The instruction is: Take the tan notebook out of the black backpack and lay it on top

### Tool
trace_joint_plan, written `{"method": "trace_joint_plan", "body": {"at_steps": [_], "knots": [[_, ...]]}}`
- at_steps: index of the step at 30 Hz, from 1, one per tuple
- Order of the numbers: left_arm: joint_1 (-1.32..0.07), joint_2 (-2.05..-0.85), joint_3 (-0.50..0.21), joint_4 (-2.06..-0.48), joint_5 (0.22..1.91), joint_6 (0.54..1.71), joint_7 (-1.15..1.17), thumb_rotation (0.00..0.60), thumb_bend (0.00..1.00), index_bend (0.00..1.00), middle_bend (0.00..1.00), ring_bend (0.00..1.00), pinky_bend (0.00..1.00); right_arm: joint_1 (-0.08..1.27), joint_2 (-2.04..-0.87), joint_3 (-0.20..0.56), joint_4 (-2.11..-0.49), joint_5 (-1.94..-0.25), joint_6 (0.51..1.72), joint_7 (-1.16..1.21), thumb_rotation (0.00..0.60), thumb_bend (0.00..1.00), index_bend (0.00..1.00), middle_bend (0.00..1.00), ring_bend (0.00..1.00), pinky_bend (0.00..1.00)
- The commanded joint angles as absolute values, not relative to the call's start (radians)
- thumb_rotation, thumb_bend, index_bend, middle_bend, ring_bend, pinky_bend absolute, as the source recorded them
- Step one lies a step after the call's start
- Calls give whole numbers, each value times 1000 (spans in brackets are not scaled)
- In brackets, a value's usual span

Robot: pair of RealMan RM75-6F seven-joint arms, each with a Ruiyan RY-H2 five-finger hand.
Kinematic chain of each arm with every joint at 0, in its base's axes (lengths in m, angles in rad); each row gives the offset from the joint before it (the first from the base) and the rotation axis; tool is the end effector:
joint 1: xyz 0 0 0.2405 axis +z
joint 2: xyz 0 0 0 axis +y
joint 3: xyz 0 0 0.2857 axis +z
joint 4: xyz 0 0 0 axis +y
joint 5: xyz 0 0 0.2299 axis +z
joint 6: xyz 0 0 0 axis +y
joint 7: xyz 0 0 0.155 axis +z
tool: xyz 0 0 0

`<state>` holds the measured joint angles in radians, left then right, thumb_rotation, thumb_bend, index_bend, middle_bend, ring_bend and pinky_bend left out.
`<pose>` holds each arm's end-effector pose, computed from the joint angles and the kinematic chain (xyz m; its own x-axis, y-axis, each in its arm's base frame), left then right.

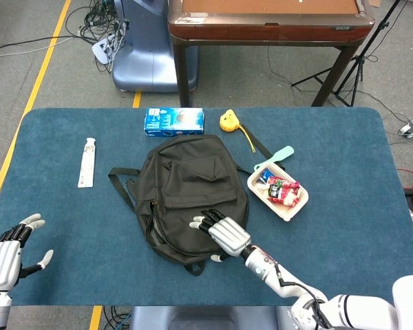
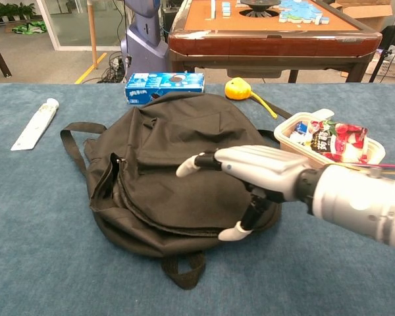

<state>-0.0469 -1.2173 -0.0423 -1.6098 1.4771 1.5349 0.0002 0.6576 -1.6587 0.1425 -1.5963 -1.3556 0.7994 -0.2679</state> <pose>-0.3442 0.1804 0.1263 0.3057 -0.0209 0.9519 0.9513 0.0473 -0.3045 -0.1199 -0.2891 -0.1043 0.3933 -0.4638 0.7938 -0.8183 -0.5703 0.0722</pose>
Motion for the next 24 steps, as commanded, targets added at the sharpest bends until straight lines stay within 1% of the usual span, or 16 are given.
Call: {"method": "trace_joint_plan", "body": {"at_steps": [1,12,14,16,20,22,24], "knots": [[-44,-1214,-40,-1607,1478,1536,-9,600,222,260,204,246,253,678,-1695,148,-1568,-1338,799,-284,600,100,168,127,0,77],[-36,-1210,-39,-1596,1480,1540,-34,600,222,261,204,246,253,730,-1769,158,-1482,-1280,796,-321,600,104,168,127,0,77],[-34,-1210,-40,-1595,1481,1542,-37,600,222,261,204,246,253,736,-1777,160,-1466,-1273,804,-330,600,141,168,132,0,77],[-33,-1210,-40,-1594,1481,1543,-39,600,222,260,203,246,253,740,-1783,161,-1451,-1265,807,-337,600,214,168,150,0,77],[-32,-1210,-40,-1591,1481,1541,-42,600,222,261,204,246,253,752,-1789,165,-1431,-1233,802,-349,600,311,168,178,0,77],[-33,-1211,-40,-1590,1482,1541,-43,600,222,261,204,246,253,758,-1787,171,-1432,-1218,800,-350,600,346,168,186,0,77],[-33,-1211,-41,-1590,1481,1540,-44,600,222,260,204,246,253,763,-1781,174,-1437,-1209,799,-351,600,358,168,190,0,77]]}}
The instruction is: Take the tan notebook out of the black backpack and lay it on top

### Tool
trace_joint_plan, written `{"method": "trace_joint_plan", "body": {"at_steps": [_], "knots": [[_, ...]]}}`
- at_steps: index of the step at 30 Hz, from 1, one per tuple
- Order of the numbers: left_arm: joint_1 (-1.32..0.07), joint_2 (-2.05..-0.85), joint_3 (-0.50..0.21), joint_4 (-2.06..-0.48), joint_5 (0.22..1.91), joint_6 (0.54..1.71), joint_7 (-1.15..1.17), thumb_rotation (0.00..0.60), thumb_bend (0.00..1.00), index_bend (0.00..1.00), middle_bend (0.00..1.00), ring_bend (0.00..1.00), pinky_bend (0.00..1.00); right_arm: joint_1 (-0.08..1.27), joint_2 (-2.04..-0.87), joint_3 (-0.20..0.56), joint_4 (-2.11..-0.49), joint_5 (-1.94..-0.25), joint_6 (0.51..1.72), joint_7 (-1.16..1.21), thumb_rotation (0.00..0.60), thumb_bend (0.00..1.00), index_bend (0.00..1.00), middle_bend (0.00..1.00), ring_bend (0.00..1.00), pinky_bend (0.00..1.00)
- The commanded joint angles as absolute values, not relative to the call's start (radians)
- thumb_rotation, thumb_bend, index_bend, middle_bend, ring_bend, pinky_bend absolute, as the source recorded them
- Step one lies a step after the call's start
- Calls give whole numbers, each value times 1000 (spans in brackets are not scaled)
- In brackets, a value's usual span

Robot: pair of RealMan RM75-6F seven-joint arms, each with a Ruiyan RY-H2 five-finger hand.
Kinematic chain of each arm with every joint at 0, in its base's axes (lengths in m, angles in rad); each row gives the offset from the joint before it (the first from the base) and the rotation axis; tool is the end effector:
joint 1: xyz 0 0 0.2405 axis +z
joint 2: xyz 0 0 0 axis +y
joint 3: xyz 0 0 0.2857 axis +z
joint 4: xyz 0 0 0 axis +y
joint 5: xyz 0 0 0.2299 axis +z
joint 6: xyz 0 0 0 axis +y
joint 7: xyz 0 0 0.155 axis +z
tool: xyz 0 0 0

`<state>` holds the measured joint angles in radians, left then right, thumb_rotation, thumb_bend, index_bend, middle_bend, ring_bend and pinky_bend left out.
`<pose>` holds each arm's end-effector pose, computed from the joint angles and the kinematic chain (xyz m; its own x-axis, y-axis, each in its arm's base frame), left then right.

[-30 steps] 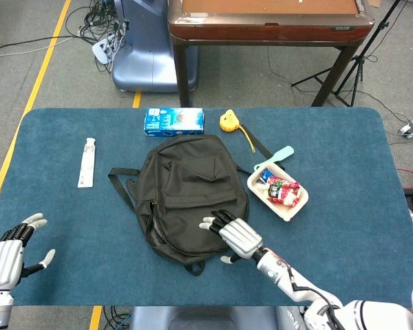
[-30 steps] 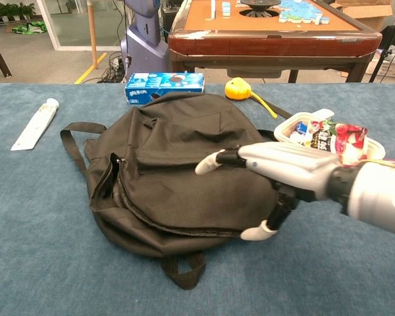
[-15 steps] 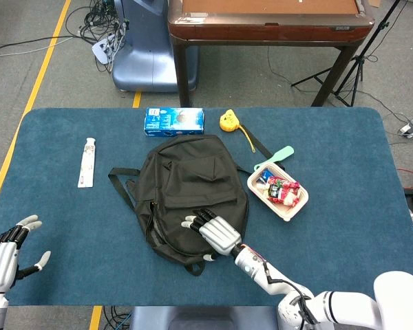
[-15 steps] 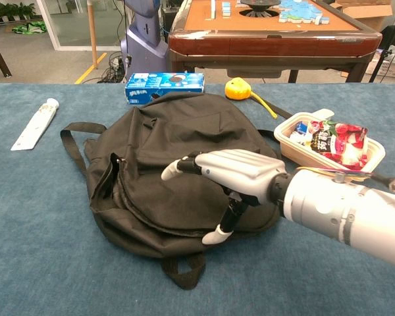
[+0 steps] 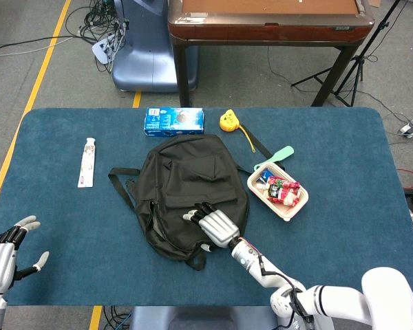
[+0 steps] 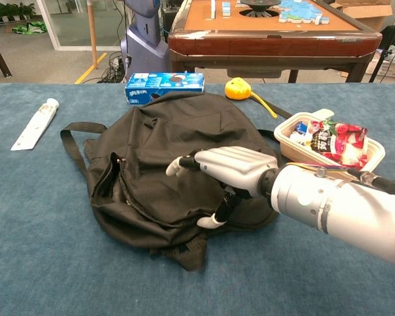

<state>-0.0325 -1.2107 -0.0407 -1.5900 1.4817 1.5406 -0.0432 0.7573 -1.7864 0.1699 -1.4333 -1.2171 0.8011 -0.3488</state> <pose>-0.3510 0.1752 0.1308 0.2903 -0.0239 0.9567 0.9558 0.0566 -0.2886 -0.1061 -0.3186 -0.1385 0.4315 -0.4322 0.7918 -0.8217 -0.5506 0.1473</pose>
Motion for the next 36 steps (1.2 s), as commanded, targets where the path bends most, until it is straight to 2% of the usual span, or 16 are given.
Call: {"method": "trace_joint_plan", "body": {"at_steps": [1,14,23,25,29,31,36], "knots": [[-33,-1210,-42,-1590,1480,1540,-44,600,222,261,204,246,253,766,-1775,175,-1442,-1203,798,-353,600,359,168,193,0,77],[-33,-1210,-45,-1588,1477,1535,-45,600,222,261,204,246,253,761,-1671,133,-1551,-1148,801,-374,600,358,168,198,0,77],[-33,-1210,-46,-1590,1475,1532,-42,600,222,261,204,246,253,763,-1643,121,-1563,-1134,816,-373,600,359,173,203,0,77],[-34,-1211,-47,-1589,1475,1531,-42,600,222,260,204,246,252,770,-1645,122,-1559,-1122,812,-377,600,395,224,206,0,77],[-33,-1211,-47,-1590,1477,1533,-40,600,222,260,204,246,253,785,-1646,123,-1564,-1107,806,-395,600,555,357,213,0,77],[-32,-1210,-48,-1591,1475,1534,-41,600,222,260,204,246,253,792,-1643,123,-1570,-1096,805,-406,600,605,409,220,0,77],[-31,-1207,-48,-1589,1472,1532,-43,600,222,261,204,246,253,803,-1637,129,-1588,-1074,804,-404,600,641,493,269,18,77]]}}
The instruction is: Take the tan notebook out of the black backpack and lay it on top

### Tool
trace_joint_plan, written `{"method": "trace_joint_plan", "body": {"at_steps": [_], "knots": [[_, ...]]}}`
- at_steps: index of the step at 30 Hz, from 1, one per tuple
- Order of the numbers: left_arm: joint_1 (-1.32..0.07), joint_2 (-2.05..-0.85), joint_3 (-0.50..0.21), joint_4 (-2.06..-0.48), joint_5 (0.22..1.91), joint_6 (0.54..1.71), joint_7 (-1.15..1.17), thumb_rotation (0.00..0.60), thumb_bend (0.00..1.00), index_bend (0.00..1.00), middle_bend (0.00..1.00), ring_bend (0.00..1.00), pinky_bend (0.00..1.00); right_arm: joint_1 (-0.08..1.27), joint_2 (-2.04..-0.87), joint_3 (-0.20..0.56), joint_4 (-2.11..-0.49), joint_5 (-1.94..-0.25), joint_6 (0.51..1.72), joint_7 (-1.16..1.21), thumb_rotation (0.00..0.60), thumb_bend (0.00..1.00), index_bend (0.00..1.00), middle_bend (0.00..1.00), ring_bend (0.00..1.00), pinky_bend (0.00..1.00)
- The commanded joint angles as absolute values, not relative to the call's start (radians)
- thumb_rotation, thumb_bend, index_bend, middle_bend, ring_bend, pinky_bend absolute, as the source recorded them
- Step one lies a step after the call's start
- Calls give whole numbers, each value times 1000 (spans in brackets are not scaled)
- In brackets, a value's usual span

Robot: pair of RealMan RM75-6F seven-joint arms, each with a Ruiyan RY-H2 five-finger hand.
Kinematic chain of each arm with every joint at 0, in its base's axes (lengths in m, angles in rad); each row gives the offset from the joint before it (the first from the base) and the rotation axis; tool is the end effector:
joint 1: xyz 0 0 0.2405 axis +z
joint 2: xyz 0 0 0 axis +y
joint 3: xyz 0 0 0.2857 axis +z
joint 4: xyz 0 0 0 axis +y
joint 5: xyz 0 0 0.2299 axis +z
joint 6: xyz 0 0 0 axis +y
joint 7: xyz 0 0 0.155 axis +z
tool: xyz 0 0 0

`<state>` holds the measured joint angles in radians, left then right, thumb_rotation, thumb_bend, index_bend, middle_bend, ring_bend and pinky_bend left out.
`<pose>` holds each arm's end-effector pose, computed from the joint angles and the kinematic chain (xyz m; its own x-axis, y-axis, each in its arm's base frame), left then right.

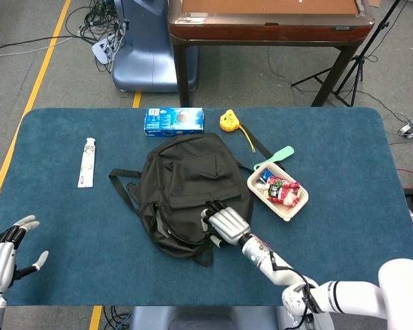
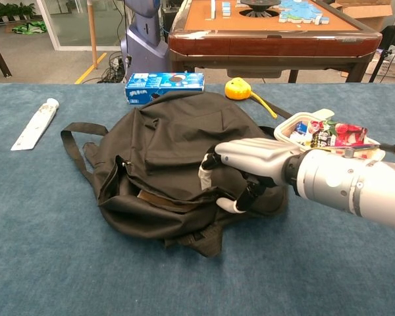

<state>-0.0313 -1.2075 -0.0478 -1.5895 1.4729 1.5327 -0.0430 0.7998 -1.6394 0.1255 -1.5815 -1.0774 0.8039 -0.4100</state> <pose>-0.3529 0.1764 0.1323 0.2931 -0.0232 0.9558 0.9544 0.0664 -0.2910 -0.1171 -0.3212 -0.1047 0.4676 -0.4668 0.7506 -0.8273 -0.5301 0.1858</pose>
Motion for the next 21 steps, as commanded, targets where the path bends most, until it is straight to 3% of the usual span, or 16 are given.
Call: {"method": "trace_joint_plan", "body": {"at_steps": [1,15,21], "knots": [[-31,-1207,-48,-1589,1472,1531,-44,600,222,261,204,246,253,804,-1636,131,-1591,-1074,804,-398,600,641,509,282,29,77],[-37,-1203,-55,-1585,1468,1525,-53,600,222,260,204,246,253,862,-1609,206,-1645,-1012,738,-272,600,641,604,387,129,80],[-55,-1197,-67,-1575,1483,1519,-71,600,222,260,204,246,253,885,-1617,277,-1619,-934,706,-160,600,657,655,447,209,177]]}}
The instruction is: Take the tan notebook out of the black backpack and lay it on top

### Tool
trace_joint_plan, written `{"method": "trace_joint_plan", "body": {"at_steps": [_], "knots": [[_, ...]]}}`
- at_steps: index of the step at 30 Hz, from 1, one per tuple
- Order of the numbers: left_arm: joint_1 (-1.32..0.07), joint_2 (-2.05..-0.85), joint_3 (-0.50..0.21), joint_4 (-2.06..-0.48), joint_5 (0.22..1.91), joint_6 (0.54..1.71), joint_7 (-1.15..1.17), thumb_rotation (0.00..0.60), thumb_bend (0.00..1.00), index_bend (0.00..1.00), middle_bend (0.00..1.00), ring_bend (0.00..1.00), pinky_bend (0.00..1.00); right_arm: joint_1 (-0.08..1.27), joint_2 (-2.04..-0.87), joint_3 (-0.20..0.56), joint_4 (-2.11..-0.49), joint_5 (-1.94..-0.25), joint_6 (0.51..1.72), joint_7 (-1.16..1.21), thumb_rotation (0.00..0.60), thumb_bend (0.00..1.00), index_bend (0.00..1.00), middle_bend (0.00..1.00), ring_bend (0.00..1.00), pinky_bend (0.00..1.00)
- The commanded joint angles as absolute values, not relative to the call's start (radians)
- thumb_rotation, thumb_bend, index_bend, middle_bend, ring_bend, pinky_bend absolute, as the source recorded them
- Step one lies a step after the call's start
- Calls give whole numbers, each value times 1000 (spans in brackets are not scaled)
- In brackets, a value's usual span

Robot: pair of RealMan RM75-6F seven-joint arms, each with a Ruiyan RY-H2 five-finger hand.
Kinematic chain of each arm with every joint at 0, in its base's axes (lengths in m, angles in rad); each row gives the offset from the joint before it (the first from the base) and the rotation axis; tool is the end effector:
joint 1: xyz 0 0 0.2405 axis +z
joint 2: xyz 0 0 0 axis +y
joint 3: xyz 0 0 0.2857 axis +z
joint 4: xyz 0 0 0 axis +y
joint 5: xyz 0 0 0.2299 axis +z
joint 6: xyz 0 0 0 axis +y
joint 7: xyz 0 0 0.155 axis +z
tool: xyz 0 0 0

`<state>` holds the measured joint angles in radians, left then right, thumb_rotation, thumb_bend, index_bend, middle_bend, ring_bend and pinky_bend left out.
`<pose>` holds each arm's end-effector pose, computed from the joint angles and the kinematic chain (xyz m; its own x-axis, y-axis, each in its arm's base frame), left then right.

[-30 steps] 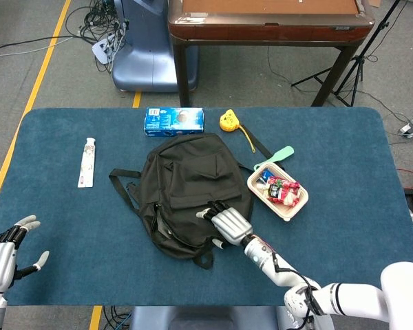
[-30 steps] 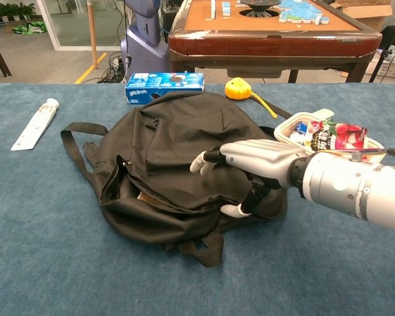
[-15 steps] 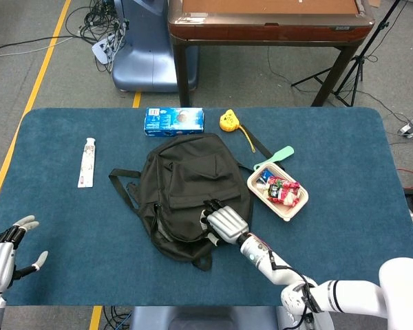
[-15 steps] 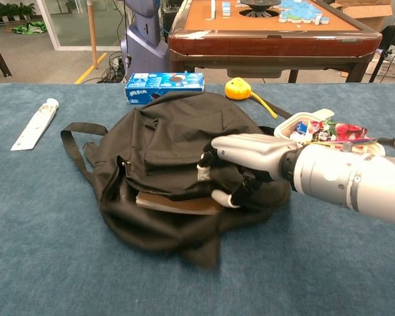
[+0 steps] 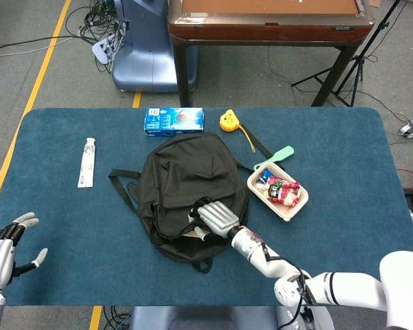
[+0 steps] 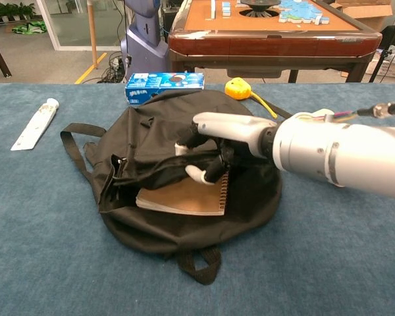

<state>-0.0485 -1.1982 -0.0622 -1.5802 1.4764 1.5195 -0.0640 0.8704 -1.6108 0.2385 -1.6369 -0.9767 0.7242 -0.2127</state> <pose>-0.3520 0.1859 0.1367 0.2892 -0.0311 0.9568 0.9566 0.0463 -0.2876 -0.0717 -0.3413 -0.0911 0.2259 -0.5937 0.7724 -0.9064 -0.4185 -0.0566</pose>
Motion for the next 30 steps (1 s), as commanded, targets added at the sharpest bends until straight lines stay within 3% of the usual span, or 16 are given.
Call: {"method": "trace_joint_plan", "body": {"at_steps": [1,7,15,21,30], "knots": [[-62,-1195,-70,-1572,1490,1517,-77,600,222,260,204,246,253,890,-1623,295,-1607,-912,700,-132,600,666,664,461,227,195],[-118,-1177,-89,-1565,1546,1494,-118,600,222,261,204,246,253,911,-1670,386,-1528,-804,695,2,600,700,681,508,289,256],[-238,-1165,-120,-1560,1654,1446,-258,600,222,285,236,252,253,946,-1753,488,-1404,-682,751,101,600,703,682,516,300,270],[-365,-1224,-129,-1481,1789,1436,-391,600,222,352,312,321,256,982,-1822,569,-1296,-579,810,143,600,704,682,516,300,270],[-556,-1328,-103,-1335,1923,1366,-478,600,222,377,347,333,259,1035,-1886,600,-1168,-570,851,122,600,712,682,516,300,270]]}}
